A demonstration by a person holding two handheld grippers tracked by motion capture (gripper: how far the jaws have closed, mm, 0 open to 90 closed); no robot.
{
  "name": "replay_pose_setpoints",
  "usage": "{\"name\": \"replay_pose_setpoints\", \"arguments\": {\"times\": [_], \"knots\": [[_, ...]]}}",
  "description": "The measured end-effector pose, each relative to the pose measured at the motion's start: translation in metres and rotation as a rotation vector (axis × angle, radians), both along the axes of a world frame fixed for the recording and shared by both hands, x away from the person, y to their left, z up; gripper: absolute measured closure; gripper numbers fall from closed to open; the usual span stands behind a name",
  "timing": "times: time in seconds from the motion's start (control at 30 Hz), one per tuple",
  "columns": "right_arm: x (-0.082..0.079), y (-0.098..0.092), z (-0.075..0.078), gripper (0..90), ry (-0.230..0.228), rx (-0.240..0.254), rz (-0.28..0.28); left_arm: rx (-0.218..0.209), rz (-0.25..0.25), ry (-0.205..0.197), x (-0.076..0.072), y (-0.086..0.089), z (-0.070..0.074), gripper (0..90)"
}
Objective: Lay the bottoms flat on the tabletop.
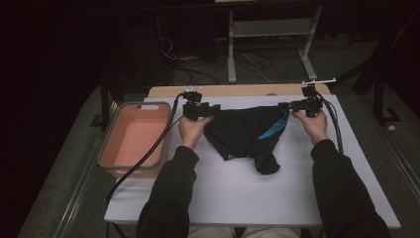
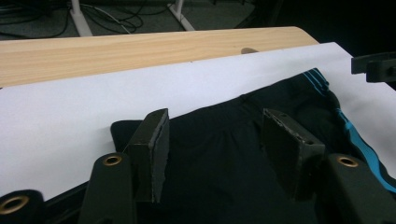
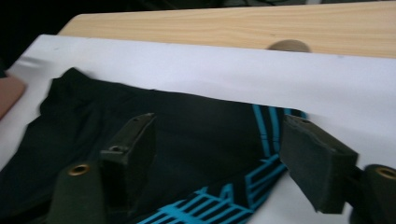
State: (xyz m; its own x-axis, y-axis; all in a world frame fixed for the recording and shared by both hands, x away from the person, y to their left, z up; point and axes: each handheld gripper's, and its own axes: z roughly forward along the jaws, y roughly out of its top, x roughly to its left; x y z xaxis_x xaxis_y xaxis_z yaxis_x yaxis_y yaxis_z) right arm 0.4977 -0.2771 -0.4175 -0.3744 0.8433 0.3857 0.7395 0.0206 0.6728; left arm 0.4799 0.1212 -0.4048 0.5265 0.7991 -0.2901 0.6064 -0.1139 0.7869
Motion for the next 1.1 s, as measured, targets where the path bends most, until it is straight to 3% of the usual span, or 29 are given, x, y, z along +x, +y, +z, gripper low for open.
{"name": "replay_pose_setpoints", "arguments": {"times": [0.17, 0.5, 0.63, 0.93, 1.1], "knots": [[-0.009, 0.013, 0.009, 18.7, -0.033, -0.009, 0.056, 0.026, -0.038, -0.004, -0.007, -0.003, 0.002, 38.5], [-0.026, 0.041, 0.023, 16.6, -0.080, 0.005, 0.167, 0.002, -0.067, 0.013, -0.019, 0.004, 0.005, 33.6], [-0.033, 0.051, 0.026, 16.6, -0.089, 0.022, 0.205, 0.042, -0.087, 0.012, -0.028, 0.005, 0.007, 33.2], [-0.051, 0.069, 0.031, 16.8, -0.103, 0.019, 0.282, 0.053, -0.116, 0.005, -0.045, 0.009, 0.010, 33.3], [-0.066, 0.077, 0.034, 17.1, -0.120, 0.041, 0.325, 0.029, -0.131, 0.016, -0.055, 0.008, 0.008, 34.0]]}}
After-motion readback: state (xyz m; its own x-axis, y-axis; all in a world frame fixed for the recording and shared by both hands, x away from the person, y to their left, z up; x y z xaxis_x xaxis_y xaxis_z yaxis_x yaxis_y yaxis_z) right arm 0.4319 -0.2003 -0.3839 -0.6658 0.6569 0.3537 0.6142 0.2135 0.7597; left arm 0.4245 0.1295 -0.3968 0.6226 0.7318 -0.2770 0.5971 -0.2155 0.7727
